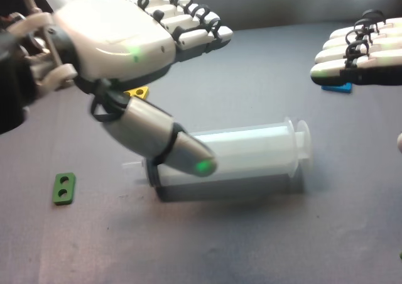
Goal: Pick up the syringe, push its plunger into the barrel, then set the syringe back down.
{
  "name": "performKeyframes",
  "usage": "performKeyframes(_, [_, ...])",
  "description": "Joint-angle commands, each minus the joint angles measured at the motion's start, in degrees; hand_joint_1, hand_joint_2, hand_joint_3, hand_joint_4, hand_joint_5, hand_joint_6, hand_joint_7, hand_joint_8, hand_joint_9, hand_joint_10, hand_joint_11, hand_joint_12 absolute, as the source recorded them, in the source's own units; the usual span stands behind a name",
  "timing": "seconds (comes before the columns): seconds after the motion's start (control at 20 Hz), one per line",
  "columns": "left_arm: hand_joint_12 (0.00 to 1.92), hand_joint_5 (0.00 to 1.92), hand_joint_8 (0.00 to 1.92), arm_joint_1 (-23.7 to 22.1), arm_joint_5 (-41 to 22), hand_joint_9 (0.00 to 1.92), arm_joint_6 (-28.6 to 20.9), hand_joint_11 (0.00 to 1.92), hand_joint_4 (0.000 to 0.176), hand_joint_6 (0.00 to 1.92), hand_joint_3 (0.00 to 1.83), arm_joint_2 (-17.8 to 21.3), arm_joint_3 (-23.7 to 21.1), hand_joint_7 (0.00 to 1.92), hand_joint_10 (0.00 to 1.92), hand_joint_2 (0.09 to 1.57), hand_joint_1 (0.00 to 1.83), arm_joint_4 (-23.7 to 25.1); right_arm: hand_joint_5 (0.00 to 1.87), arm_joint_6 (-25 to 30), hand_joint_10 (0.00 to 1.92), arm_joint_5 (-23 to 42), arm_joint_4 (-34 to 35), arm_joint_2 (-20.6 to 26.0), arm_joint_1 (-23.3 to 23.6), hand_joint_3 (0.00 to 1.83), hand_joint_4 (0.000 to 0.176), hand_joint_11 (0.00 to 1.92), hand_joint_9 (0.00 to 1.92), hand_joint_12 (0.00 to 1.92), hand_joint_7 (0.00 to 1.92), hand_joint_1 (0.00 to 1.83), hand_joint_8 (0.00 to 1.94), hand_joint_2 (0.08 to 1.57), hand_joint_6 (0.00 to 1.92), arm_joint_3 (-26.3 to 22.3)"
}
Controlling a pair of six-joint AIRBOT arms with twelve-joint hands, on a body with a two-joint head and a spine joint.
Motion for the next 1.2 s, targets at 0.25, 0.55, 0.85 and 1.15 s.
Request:
performKeyframes(0.25, [1.11, 0.8, 0.39, -2.3, -25.3, 0.73, -51.8, 0.36, 0.0, 0.17, 0.01, 4.4, 2.1, 0.82, 0.56, 1.44, 0.13, 55.6, 0.55, 2.8, 1.44, 2.4, -1.7, -0.1, 4.7, 0.0, 0.0, 0.11, 0.42, 1.82, 0.58, 0.0, 1.18, 1.48, 0.97, 0.0])
performKeyframes(0.55, [1.92, 0.66, 1.92, -3.7, -34.6, 0.65, -52.9, 0.71, 0.0, 1.92, 0.04, 4.6, 4.3, 0.65, 1.92, 1.57, 0.36, 59.5, 0.79, 3.3, 1.92, -1.3, -1.5, -0.1, 5.2, 0.0, 0.0, 0.87, 0.85, 1.92, 0.82, 0.18, 1.94, 1.55, 1.92, -2.5])
performKeyframes(0.85, [1.92, 0.76, 1.92, -5.1, -42.2, 0.74, -54.4, 0.76, 0.0, 1.92, 0.08, 4.8, 4.7, 0.81, 1.92, 1.57, 0.27, 62.4, 0.96, 4.7, 1.92, -1.1, -2.0, 0.0, 8.4, 0.0, 0.0, 1.04, 0.98, 1.92, 1.01, 0.45, 1.94, 1.54, 1.92, -4.5])
performKeyframes(1.15, [1.92, 0.72, 1.92, -4.0, -37.8, 0.69, -51.4, 0.68, 0.0, 1.92, 0.06, 4.0, 5.2, 0.76, 1.92, 1.57, 0.27, 56.6, 0.95, 4.7, 1.92, -1.1, -2.0, 0.0, 8.4, 0.0, 0.0, 0.99, 0.97, 1.92, 0.99, 0.48, 1.94, 1.53, 1.92, -4.6])
